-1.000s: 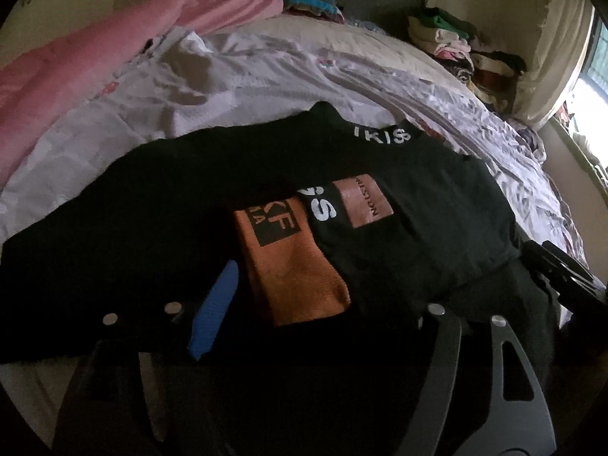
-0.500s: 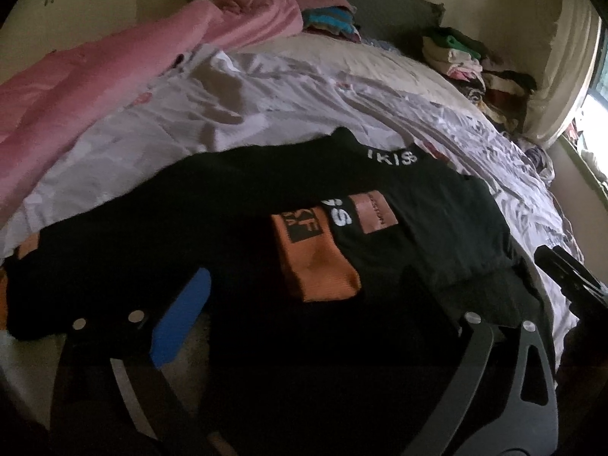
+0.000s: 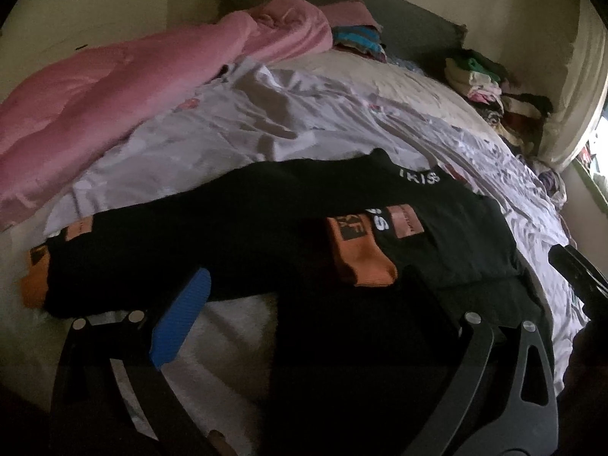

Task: Fold small clothes
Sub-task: 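Move the left tool toward the orange cuff of the other sleeve, then close the left tool on the other orange sleeve cuff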

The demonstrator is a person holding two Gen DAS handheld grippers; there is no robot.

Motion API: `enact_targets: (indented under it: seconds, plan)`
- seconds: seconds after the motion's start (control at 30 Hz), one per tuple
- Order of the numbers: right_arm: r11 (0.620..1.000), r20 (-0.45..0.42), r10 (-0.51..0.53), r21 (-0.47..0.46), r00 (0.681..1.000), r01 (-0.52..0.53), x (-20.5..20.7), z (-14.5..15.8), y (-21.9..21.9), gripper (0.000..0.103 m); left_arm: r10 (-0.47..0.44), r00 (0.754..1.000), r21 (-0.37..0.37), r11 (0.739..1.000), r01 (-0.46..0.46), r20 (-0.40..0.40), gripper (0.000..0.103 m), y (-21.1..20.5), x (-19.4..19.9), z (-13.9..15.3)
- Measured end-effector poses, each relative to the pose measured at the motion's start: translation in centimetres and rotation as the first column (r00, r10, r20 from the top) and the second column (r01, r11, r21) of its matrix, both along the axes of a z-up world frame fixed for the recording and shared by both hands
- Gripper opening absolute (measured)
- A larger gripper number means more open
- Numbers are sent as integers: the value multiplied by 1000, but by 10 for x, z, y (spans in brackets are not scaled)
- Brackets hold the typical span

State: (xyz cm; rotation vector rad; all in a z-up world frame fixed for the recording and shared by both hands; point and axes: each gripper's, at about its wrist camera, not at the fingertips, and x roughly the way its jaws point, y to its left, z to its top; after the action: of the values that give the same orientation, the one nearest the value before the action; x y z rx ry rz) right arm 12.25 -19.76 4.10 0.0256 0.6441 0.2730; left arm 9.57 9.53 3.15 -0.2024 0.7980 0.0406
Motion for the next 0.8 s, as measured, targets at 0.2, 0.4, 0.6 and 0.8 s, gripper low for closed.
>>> enact_targets:
  seconds: [0.2,0.4,0.6,0.8]
  plan:
    - [998,23,64,-22,998,-63,-6,9,30,98,58,998,0,998,-58,6,93,22,-15,3]
    - [991,36,131,-43,991,-129,-11,15,65,98,130,991,-21,991,-131,-4,93,55,-27,-1]
    - [983,33,178,-59,983,-176,-12,15,94,98,192,981,-28,981,-193,-17,93,82,-38,-8]
    - [969,26,239,-77,971,-237,-13,11,128,98,259,966,11,966,-259,-14,93,104,-50,-12]
